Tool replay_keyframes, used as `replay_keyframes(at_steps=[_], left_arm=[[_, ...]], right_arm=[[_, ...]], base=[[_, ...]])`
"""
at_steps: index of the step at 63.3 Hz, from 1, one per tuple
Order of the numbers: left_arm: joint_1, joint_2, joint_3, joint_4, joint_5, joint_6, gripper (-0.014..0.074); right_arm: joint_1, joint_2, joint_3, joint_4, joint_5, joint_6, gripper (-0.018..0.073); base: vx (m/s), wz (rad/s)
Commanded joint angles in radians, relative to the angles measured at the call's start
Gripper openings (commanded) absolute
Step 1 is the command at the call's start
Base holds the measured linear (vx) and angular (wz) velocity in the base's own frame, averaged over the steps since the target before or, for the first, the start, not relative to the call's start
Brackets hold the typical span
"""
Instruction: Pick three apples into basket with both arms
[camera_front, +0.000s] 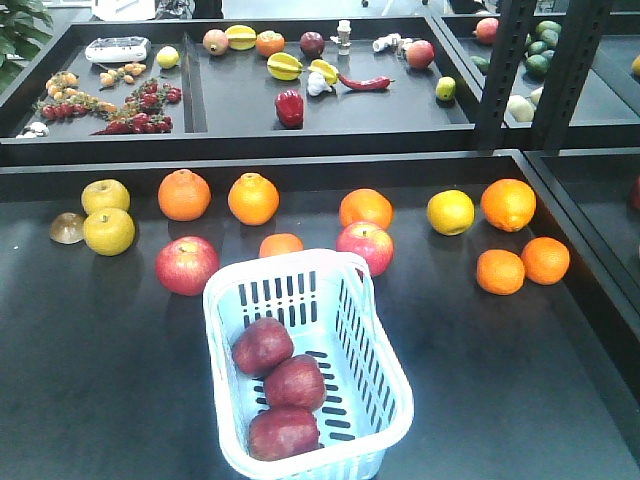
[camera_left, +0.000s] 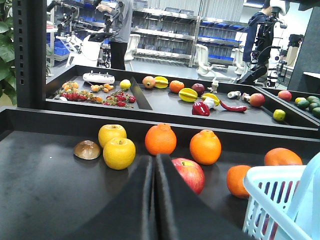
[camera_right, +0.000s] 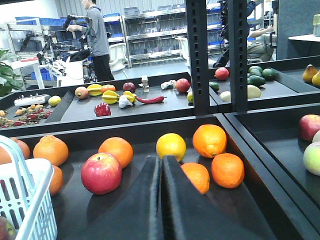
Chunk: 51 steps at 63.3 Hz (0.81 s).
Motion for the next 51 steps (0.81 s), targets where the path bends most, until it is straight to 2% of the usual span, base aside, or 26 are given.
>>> replay_keyframes(at_steps=[1, 51], left_arm=[[-0.002, -0.013, -0.025, 0.0, -0.07, -0.006, -0.0006], [-0.002, -0.013, -0.025, 0.0, -0.07, -0.006, -0.0006]], right_arm=[[-0.004, -0.013, 0.014, -0.006, -0.074, -0.003, -0.0005], [-0.004, -0.013, 0.014, -0.006, -0.076, -0.003, -0.0005]], base=[[0.0, 0.0], [0.0, 0.0]])
